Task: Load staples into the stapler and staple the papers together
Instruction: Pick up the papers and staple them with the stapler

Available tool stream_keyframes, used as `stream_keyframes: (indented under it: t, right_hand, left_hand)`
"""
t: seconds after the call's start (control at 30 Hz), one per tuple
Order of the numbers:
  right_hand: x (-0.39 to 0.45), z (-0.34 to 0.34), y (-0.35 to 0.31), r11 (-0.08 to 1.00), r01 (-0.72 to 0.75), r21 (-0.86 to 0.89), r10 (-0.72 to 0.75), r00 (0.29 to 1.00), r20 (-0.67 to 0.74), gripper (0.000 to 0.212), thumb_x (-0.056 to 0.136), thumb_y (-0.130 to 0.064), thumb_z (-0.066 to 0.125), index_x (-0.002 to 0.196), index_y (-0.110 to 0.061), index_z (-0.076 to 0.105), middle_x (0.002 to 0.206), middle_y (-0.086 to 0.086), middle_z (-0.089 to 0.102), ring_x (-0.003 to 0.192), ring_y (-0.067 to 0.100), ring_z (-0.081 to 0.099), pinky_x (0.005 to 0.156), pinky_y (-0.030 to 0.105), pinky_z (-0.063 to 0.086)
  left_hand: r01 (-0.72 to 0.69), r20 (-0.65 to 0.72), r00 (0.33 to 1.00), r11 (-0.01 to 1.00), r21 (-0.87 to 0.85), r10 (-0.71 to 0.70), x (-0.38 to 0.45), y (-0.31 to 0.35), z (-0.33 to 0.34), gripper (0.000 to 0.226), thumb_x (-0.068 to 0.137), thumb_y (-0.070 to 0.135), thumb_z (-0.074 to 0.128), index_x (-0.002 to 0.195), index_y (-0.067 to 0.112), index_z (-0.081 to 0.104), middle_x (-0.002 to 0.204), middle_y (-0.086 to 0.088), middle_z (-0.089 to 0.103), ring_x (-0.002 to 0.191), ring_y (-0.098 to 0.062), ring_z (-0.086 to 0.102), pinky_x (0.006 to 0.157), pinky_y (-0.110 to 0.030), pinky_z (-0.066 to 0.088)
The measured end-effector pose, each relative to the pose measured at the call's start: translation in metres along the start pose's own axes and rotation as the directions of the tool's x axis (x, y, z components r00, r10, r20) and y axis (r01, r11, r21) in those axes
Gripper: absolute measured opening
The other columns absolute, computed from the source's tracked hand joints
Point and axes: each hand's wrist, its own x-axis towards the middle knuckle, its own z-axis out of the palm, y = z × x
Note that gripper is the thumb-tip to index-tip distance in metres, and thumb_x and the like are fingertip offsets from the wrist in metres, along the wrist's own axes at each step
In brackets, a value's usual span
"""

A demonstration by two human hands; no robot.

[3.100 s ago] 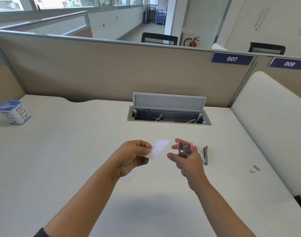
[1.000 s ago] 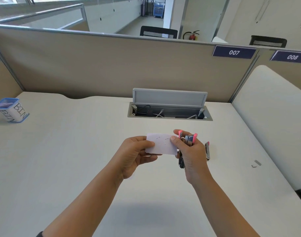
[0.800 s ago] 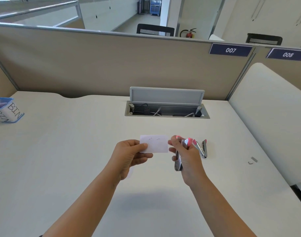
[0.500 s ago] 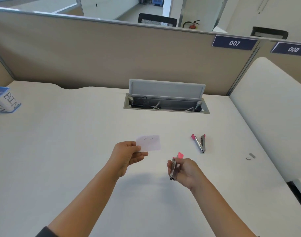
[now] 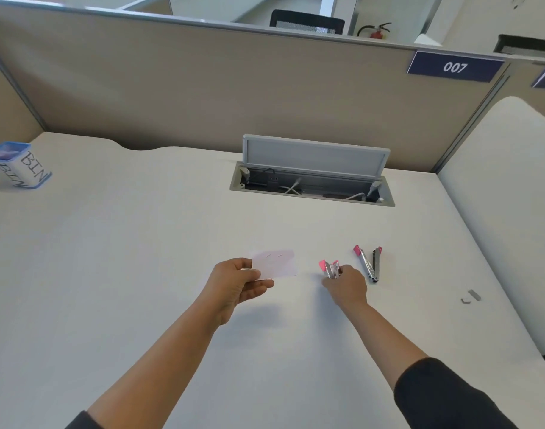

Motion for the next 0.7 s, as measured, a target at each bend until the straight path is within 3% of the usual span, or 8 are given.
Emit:
stream_keyframes:
  t: [0.1, 0.23, 0.43, 0.6, 0.7]
  right_hand:
    - [0.014, 0.006, -0.002, 0.993, 0.04, -0.109, -0.039, 0.999, 0.012, 0.023, 0.08, -0.018, 0.057, 0.096, -0.001, 0.057, 0.095, 0.014, 0.063, 0.081, 0.031, 0.06, 0.063, 0.028, 0.038]
    - [0.023, 0.01, -0.004, 0.986, 0.04, -0.161, -0.037, 0.999, 0.02, 0.025, 0.08, -0.026, 0.058, 0.096, -0.007, 0.059, 0.095, 0.011, 0.065, 0.086, 0.03, 0.063, 0.063, 0.027, 0.039]
    - [0.03, 0.015, -0.002, 0.996, 0.049, -0.078, -0.047, 0.998, 0.031, 0.035, 0.071, -0.028, 0.07, 0.096, -0.007, 0.056, 0.1, 0.009, 0.062, 0.088, 0.029, 0.06, 0.065, 0.029, 0.04]
    - [0.029, 0.01, 0.0, 0.999, 0.041, 0.008, -0.04, 0.997, -0.07, 0.06, 0.073, -0.053, 0.067, 0.114, -0.011, 0.057, 0.111, 0.004, 0.061, 0.108, 0.026, 0.056, 0.074, 0.031, 0.043]
    - [0.024, -0.005, -0.003, 0.989, 0.019, 0.148, 0.002, 0.99, -0.138, 0.046, 0.082, -0.043, 0.059, 0.116, -0.012, 0.057, 0.113, 0.002, 0.063, 0.102, 0.02, 0.059, 0.071, 0.028, 0.04]
  left_hand:
    - [0.004, -0.029, 1.0, 1.0, 0.007, -0.004, 0.003, -0.001, 0.004, 0.013, 0.088, -0.006, 0.051, 0.094, -0.001, 0.061, 0.087, -0.02, 0.071, 0.068, -0.022, 0.074, 0.055, -0.021, 0.057]
    - [0.011, -0.058, 0.998, 1.0, 0.028, -0.01, 0.008, -0.005, 0.007, 0.013, 0.088, -0.005, 0.05, 0.094, 0.0, 0.061, 0.09, -0.019, 0.07, 0.067, -0.02, 0.074, 0.055, -0.021, 0.057]
    - [0.02, -0.073, 0.997, 0.999, 0.048, -0.016, 0.012, -0.011, 0.014, 0.013, 0.088, -0.005, 0.051, 0.093, 0.001, 0.061, 0.091, -0.014, 0.069, 0.065, -0.018, 0.073, 0.054, -0.023, 0.057]
    - [0.014, -0.086, 0.996, 0.999, 0.05, -0.009, 0.01, -0.012, 0.018, 0.012, 0.087, -0.005, 0.052, 0.094, -0.001, 0.061, 0.091, -0.015, 0.068, 0.064, -0.018, 0.073, 0.054, -0.023, 0.057]
    - [0.009, -0.104, 0.995, 0.999, 0.048, -0.004, 0.006, -0.013, 0.02, 0.013, 0.087, -0.005, 0.052, 0.094, 0.0, 0.062, 0.09, -0.014, 0.068, 0.065, -0.018, 0.072, 0.055, -0.024, 0.057]
